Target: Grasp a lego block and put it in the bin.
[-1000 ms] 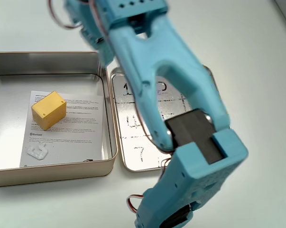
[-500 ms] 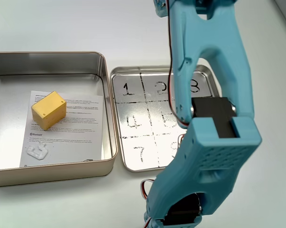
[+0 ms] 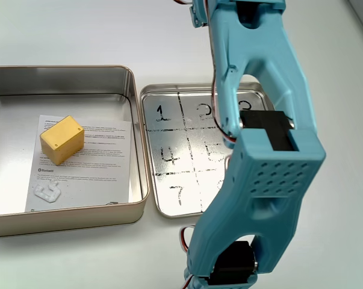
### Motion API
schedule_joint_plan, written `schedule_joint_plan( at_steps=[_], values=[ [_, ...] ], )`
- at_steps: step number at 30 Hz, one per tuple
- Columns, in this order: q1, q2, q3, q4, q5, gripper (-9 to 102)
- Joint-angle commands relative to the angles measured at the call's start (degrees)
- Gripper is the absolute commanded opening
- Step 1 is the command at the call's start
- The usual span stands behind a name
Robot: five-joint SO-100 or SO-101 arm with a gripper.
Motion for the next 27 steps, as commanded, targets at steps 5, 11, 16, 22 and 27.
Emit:
schedule_joint_plan(
  at_steps=[5,11,16,22,27],
  values=[
    [1.0,0.4,0.1,0.1,12.1,0],
    [0.6,0.0,0.1,-0.2,11.2,0],
    [0.0,0.0,0.1,-0.4,11.1,0],
    [-0.3,0.4,0.0,-1.8,9.8,0],
    [-0.5,0.4,0.0,-3.0,10.3,0]
  ],
)
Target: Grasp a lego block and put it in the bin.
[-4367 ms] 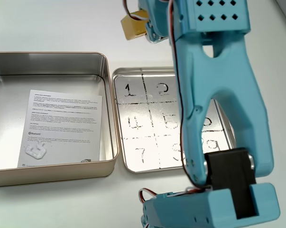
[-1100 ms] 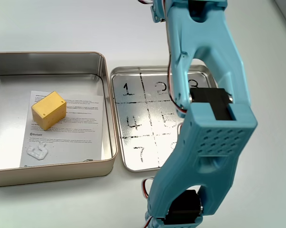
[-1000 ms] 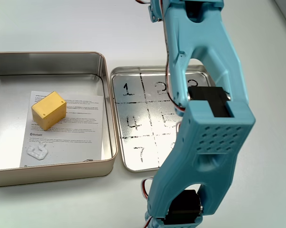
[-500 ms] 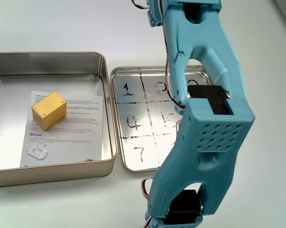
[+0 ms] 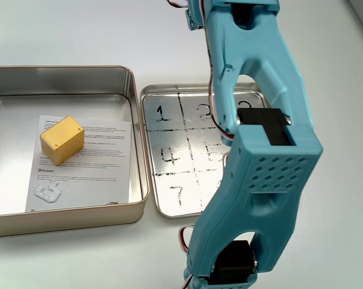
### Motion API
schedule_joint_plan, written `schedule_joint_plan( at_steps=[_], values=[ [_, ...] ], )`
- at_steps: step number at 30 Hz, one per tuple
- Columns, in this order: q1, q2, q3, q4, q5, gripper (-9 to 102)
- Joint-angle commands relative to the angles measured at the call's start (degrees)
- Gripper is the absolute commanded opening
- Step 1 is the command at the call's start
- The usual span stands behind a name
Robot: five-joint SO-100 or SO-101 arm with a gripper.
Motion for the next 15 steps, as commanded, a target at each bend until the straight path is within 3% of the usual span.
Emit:
schedule_joint_plan(
  at_steps=[1,15],
  values=[
    [0.1,1.6,0.0,-0.4,10.5,0],
    [-1.6,6.0,9.8,-4.0,12.0,0]
  ],
)
